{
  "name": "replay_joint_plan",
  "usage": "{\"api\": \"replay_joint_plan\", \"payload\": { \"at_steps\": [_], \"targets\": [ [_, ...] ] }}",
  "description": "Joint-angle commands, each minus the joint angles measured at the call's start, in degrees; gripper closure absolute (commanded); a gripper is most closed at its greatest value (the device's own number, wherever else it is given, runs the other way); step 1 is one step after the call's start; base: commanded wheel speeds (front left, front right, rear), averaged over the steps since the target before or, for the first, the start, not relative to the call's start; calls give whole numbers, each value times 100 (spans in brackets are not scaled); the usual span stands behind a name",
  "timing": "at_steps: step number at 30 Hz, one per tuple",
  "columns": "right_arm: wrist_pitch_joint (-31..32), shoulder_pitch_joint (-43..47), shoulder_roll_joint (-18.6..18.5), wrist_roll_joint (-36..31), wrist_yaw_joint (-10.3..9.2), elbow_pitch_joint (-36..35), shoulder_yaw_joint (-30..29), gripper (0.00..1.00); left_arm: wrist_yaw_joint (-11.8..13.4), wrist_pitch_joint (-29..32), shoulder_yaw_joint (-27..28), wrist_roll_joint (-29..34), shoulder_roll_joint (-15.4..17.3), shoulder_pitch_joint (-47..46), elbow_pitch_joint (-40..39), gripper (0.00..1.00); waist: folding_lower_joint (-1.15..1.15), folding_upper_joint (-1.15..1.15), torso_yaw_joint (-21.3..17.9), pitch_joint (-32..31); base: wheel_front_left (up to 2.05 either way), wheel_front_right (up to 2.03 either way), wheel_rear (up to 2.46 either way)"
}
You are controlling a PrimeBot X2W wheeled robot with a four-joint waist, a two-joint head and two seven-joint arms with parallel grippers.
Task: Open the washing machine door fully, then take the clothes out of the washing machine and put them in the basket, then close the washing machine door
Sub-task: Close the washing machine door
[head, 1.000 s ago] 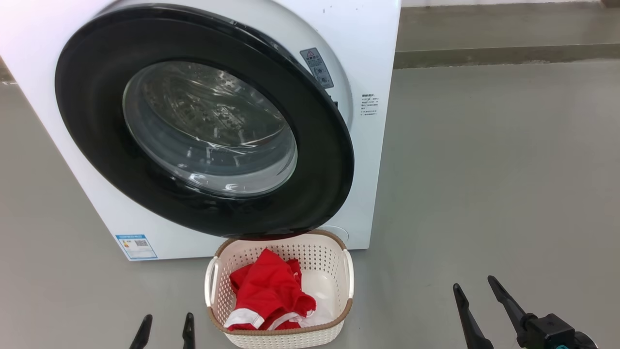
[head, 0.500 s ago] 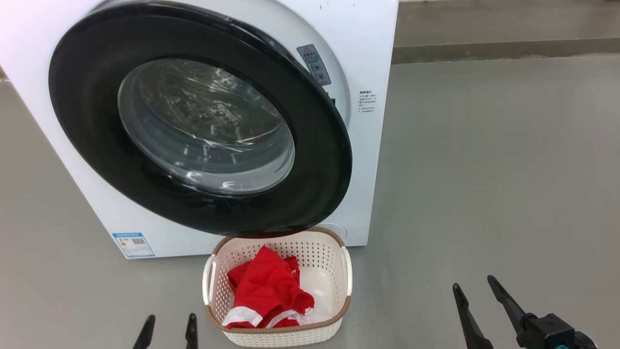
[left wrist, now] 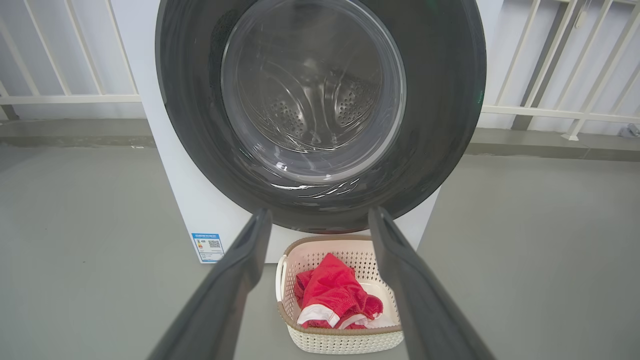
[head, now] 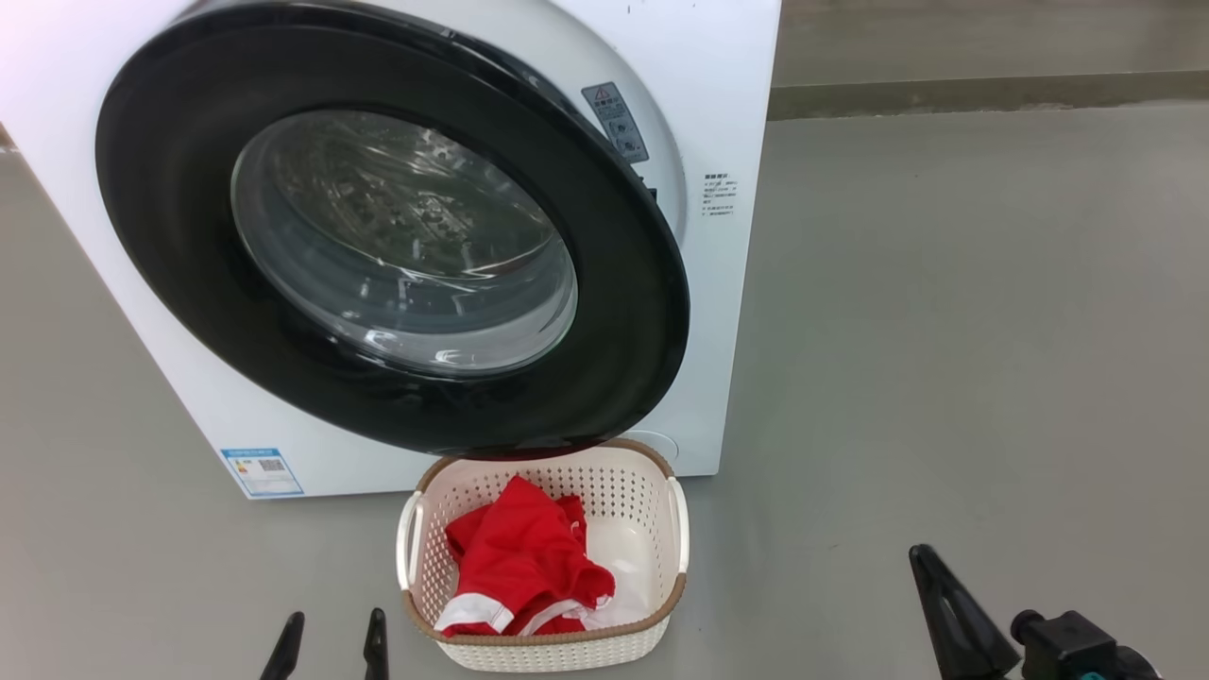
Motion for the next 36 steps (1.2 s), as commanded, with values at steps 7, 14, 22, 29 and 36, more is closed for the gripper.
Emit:
{"api": "replay_joint_plan", "payload": {
  "at_steps": [7, 14, 22, 29, 36],
  "targets": [
    [48, -321, -68, 27, 28, -145, 365, 100, 68, -54, 123, 52, 58, -217, -221, 0, 0, 0, 94, 95, 0, 0, 0],
    [90, -950, -205, 143, 28, 0, 818, 100, 114, -96, 63, 134, 54, -385, -267, 0, 0, 0, 303, 333, 0, 0, 0],
    [66, -2225, -530, 518, 28, 373, 1537, 100, 100, -230, -58, 203, -38, -769, -291, 0, 0, 0, 650, 903, 0, 0, 0],
    [-7, -3571, -792, 870, 28, 943, 2108, 100, 44, -385, -161, 236, -154, -1171, -175, 0, 0, 0, 961, 1389, 0, 0, 0],
    [-39, -4388, -947, 1207, 28, 1367, 2415, 100, 8, -484, -197, 228, -264, -1435, -59, 0, 0, 0, 1112, 1648, 0, 0, 0]
  ]
}}
